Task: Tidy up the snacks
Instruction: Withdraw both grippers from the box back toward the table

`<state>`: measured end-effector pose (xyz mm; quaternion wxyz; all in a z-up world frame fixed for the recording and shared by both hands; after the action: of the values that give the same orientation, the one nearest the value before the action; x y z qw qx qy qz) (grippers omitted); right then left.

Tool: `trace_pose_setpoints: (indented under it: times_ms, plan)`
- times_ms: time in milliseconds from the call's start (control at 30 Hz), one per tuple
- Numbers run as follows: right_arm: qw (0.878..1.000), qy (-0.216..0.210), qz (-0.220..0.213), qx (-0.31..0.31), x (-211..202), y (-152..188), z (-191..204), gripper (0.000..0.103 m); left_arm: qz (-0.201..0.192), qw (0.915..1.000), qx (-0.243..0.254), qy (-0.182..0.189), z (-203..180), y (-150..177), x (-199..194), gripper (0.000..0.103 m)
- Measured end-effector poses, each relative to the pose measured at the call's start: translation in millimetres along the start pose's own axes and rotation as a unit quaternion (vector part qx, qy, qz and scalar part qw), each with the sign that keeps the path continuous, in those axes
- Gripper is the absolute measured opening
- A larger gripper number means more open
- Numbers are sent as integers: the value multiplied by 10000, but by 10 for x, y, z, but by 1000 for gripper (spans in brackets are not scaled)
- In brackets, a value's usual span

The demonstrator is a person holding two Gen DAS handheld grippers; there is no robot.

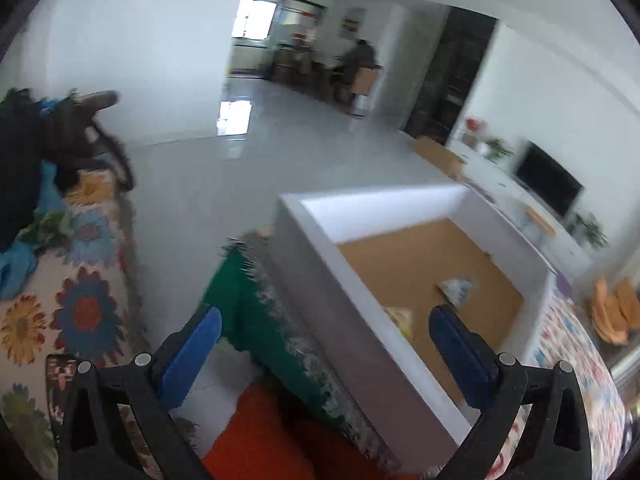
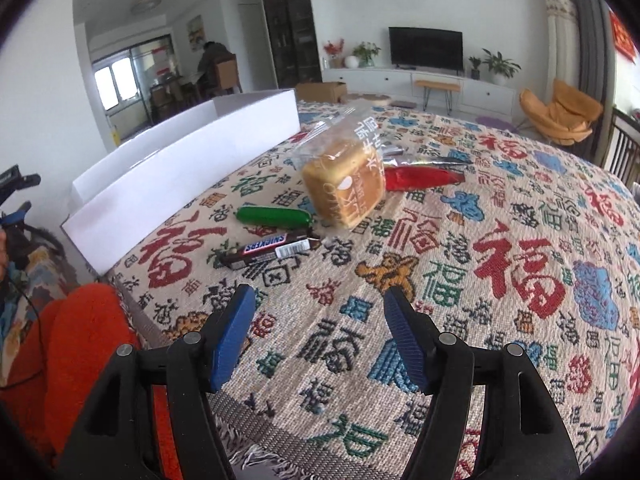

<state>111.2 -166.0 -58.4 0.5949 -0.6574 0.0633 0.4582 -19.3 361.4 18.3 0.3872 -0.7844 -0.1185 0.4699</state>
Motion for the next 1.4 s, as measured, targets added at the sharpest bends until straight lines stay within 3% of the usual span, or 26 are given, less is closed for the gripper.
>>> trace_pose_setpoints:
  times_ms: [100, 200, 233, 267, 300, 433, 533, 567, 800, 900, 1000, 1233, 1400]
  plan:
    - [9997, -137, 200, 57, 138, 27, 98, 70, -201, 9945, -271, -993, 36, -225, 361, 102]
    - [9995, -279, 155, 30, 137, 5, 207, 70, 28, 9732, -99, -2295, 21, -154, 736, 102]
    - [9995, -277, 110, -66, 110, -1, 245, 70, 105, 9674, -106, -2530, 11, -88, 816, 102]
    - [9995, -257, 68, -175, 81, -5, 275, 70, -194, 9650, -259, -2602, -4, -74, 780, 102]
    - [9994, -229, 37, -276, 54, -1, 297, 70, -225, 9589, -388, -2802, 21, -49, 764, 103]
    - [9989, -93, 44, -467, 20, 44, 303, 70, -356, 9488, -769, -3042, 119, -43, 737, 102]
    - [9990, -115, 131, -405, 66, 44, 306, 70, -373, 9325, -688, -3526, 161, 5, 832, 102]
    - [9990, -128, 121, -403, 68, 36, 314, 70, -477, 9307, -744, -3548, 171, 5, 839, 102]
    - [9991, -103, 245, -337, 155, 82, 262, 70, -602, 9295, -1319, -3390, 190, 73, 825, 102]
    - [9991, -62, 283, -306, 200, 97, 229, 70, -479, 9353, -1884, -2958, 109, 200, 838, 102]
    - [9990, -31, 299, -338, 227, 108, 223, 70, -398, 9405, -1900, -2790, -109, 285, 839, 102]
    - [9992, 109, 160, -352, 166, 102, 107, 70, -101, 9713, -1774, -1578, -231, 343, 785, 102]
    - [9994, 68, 352, 18, 263, 146, -5, 70, -658, 9954, -639, -286, -698, 46, 445, 102]
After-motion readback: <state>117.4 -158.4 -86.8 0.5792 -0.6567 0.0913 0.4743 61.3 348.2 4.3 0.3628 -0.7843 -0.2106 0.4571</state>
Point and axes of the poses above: each gripper's, at about its wrist camera, not at the fingertips, and x roughly the way its jaws point, z to its left, y to its underside, the point moved 7 cm from there along x, roughly the way its jaws point
